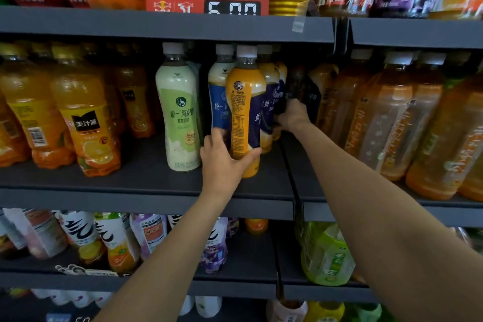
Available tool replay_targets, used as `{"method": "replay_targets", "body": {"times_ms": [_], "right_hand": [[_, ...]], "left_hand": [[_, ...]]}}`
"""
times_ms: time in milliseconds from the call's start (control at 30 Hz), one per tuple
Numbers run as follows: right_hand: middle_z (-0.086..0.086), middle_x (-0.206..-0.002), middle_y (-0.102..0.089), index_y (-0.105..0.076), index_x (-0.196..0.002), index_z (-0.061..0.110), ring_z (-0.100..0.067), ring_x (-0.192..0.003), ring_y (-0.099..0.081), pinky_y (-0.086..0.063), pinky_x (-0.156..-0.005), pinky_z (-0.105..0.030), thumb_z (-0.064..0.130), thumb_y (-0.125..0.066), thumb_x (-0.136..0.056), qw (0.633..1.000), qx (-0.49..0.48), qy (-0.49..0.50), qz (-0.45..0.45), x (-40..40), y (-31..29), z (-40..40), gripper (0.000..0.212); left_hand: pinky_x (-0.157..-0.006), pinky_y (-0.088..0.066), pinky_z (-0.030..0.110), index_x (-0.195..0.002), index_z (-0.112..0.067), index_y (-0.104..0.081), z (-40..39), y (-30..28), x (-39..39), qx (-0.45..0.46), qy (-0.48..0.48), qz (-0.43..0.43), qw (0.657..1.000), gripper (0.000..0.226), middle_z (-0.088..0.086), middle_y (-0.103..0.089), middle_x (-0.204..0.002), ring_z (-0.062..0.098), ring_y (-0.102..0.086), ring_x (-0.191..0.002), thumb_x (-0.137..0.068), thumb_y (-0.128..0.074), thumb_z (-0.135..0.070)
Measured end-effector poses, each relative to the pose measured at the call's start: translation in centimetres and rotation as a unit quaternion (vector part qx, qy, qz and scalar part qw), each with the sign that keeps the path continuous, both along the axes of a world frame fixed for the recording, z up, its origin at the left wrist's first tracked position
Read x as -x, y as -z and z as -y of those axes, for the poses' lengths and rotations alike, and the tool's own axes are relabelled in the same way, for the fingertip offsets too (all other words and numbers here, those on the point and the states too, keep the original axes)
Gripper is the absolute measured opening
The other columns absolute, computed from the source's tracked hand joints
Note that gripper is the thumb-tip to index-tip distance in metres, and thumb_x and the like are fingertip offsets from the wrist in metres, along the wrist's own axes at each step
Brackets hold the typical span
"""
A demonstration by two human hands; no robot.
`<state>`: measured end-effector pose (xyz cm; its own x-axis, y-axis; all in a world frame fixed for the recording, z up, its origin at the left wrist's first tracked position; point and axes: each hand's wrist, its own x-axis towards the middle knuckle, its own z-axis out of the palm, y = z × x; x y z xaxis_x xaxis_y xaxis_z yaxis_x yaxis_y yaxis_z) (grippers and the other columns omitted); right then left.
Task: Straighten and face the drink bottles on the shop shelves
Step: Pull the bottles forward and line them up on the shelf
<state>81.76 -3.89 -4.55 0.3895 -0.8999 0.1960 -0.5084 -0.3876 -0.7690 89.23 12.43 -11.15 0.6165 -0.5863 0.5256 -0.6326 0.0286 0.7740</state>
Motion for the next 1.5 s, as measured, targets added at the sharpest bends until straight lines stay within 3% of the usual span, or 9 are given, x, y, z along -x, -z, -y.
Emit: {"method": "replay_targets", "body": {"times_ms": [67,167,333,500,633,800,1000,1300,1500], "right_hand": [[-0.016,-0.119,-0.06,-0.057,-0.116,0.003,-0.029,-0.106,-0.06,-0.053,-0.089,-0.037,0.003,-0.06,-0.087,0.999,-0.023,-0.012,0.03,0.5,0.2,-0.5,0.029],[-0.018,-0.119,-0.057,-0.055,-0.119,0.002,-0.033,-0.103,-0.061,-0.053,-0.086,-0.04,0.008,-0.056,-0.091,0.989,0.124,0.077,-0.011,2.1,0.3,-1.9,0.029],[-0.02,-0.155,-0.009,-0.013,-0.148,0.003,-0.034,-0.102,-0.061,-0.047,-0.071,-0.035,0.008,-0.055,-0.092,0.909,0.329,0.174,-0.187,3.5,-1.1,-2.7,0.07],[-0.028,-0.154,0.002,0.007,-0.146,-0.005,-0.037,-0.124,-0.048,-0.047,-0.088,-0.037,0.009,-0.062,-0.088,0.946,0.185,0.207,-0.167,1.7,-4.0,-1.1,0.092],[-0.027,-0.152,-0.01,0.002,-0.145,-0.007,-0.034,-0.129,-0.043,-0.044,-0.096,-0.036,0.007,-0.055,-0.092,0.951,0.17,0.246,-0.079,1.0,-4.3,-0.7,0.079],[-0.027,-0.152,-0.008,-0.021,-0.144,0.0,-0.031,-0.119,-0.052,-0.047,-0.09,-0.033,0.002,-0.053,-0.091,0.938,0.212,0.255,-0.102,1.1,-4.2,-1.3,0.063],[-0.022,-0.139,-0.037,-0.007,-0.149,0.006,-0.034,-0.118,-0.052,-0.046,-0.089,-0.039,0.016,-0.057,-0.092,0.953,0.193,0.211,-0.1,1.6,-4.6,-2.2,0.076],[-0.017,-0.116,-0.06,-0.027,-0.138,0.005,-0.035,-0.106,-0.059,-0.05,-0.088,-0.046,0.026,-0.073,-0.079,0.97,0.181,0.128,0.101,6.1,-4.0,-7.7,0.078],[-0.015,-0.119,-0.058,-0.034,-0.128,0.007,-0.035,-0.104,-0.06,-0.053,-0.081,-0.052,0.038,-0.08,-0.069,0.994,0.05,0.077,0.061,7.5,-2.6,-7.4,0.081]], "left_hand": [[-0.091,-0.042,0.045,-0.108,-0.008,-0.046,0.1,0.0,0.1,-0.001,-0.003,-0.001,1.0,0.064,0.009,-0.048,-0.108,0.028,-0.046,-0.106,-0.065,-0.081,-0.041],[-0.089,-0.042,0.042,-0.109,-0.008,-0.045,0.2,-0.2,0.1,-0.007,-0.002,-0.001,1.0,0.064,0.01,-0.049,-0.11,0.028,-0.045,-0.107,-0.066,-0.08,-0.04],[-0.089,-0.04,0.039,-0.109,-0.007,-0.045,0.2,-0.2,0.2,-0.008,0.0,-0.001,1.0,0.065,0.01,-0.048,-0.11,0.028,-0.044,-0.107,-0.066,-0.08,-0.041],[-0.088,-0.041,0.04,-0.108,-0.007,-0.044,0.1,-0.4,0.2,-0.01,-0.001,0.0,1.0,0.065,0.011,-0.049,-0.11,0.028,-0.044,-0.107,-0.066,-0.08,-0.04],[-0.084,-0.038,0.035,-0.108,-0.007,-0.044,-0.1,-0.5,0.3,-0.016,0.004,0.0,1.0,0.063,0.011,-0.048,-0.111,0.027,-0.042,-0.108,-0.067,-0.08,-0.039],[-0.085,-0.038,0.035,-0.106,-0.007,-0.044,0.0,-0.5,0.1,-0.012,0.009,0.001,1.0,0.062,0.011,-0.049,-0.109,0.027,-0.043,-0.107,-0.067,-0.08,-0.039],[-0.085,-0.035,0.033,-0.108,-0.007,-0.044,-0.1,-0.6,0.3,-0.018,0.004,-0.001,1.0,0.062,0.01,-0.047,-0.111,0.027,-0.042,-0.109,-0.068,-0.079,-0.038],[-0.087,-0.038,0.039,-0.105,-0.007,-0.044,-0.3,-0.8,0.6,-0.023,-0.001,-0.023,0.999,0.059,0.013,-0.05,-0.11,0.03,-0.044,-0.107,-0.068,-0.08,-0.036],[-0.09,-0.041,0.045,-0.109,-0.007,-0.047,-0.6,-1.3,0.8,-0.055,-0.004,-0.035,0.998,0.059,0.014,-0.052,-0.113,0.033,-0.047,-0.11,-0.069,-0.079,-0.036]]}}
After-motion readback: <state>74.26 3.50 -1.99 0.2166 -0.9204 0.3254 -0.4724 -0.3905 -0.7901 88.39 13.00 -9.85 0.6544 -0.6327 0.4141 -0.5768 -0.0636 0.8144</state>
